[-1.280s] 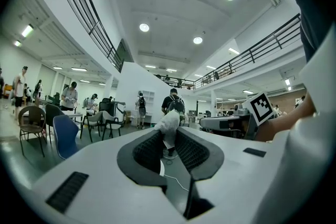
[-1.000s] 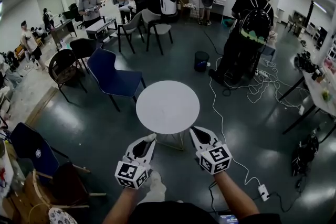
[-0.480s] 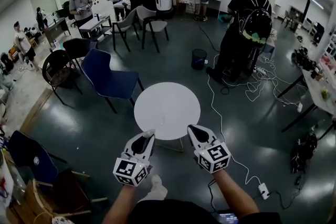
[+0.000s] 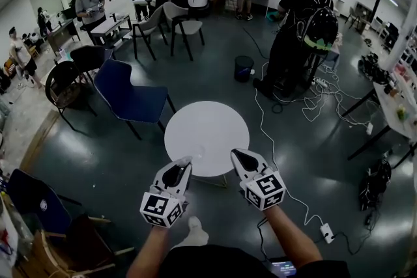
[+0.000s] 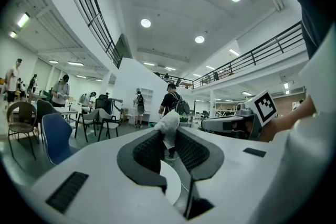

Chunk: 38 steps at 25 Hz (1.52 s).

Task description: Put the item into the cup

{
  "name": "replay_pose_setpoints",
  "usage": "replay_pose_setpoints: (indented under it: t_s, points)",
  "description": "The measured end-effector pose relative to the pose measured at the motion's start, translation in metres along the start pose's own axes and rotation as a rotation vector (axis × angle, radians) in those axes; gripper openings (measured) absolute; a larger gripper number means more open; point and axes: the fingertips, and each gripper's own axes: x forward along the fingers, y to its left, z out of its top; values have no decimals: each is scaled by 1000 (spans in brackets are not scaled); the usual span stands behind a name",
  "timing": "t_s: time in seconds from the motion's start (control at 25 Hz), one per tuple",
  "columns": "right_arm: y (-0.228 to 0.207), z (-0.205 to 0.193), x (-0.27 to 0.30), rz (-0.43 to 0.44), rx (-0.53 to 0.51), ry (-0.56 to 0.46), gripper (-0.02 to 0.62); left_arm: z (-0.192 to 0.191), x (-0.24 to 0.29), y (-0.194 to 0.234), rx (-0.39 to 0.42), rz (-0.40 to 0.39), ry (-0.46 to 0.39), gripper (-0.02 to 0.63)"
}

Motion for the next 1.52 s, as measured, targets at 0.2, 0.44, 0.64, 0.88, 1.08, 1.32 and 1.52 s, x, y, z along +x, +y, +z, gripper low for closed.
replay_pose_setpoints:
  t_s: [0.2,0.44,0.64,0.88,1.08,1.32,1.52]
  points:
    - [-8,0,24,-10,2,13,17,-1,13,20,-17,-8,13,81]
    - [-18,-4,55,-20,-11,40,17,1,34,40,-28,-31,15,81]
    - [-20,-4,80,-35,-16,61,17,1,44,68,-24,-45,35,81]
    - [-29,-12,107,-69,-13,84,17,-16,60,96,-35,-72,76,81]
    - [-40,-25,114,-95,-1,103,17,-34,71,102,-31,-103,120,81]
    - [-50,-47,120,-112,27,120,17,-56,82,109,-27,-112,168,81]
    - [-65,-61,121,-108,55,134,17,-75,97,104,-27,-110,214,81]
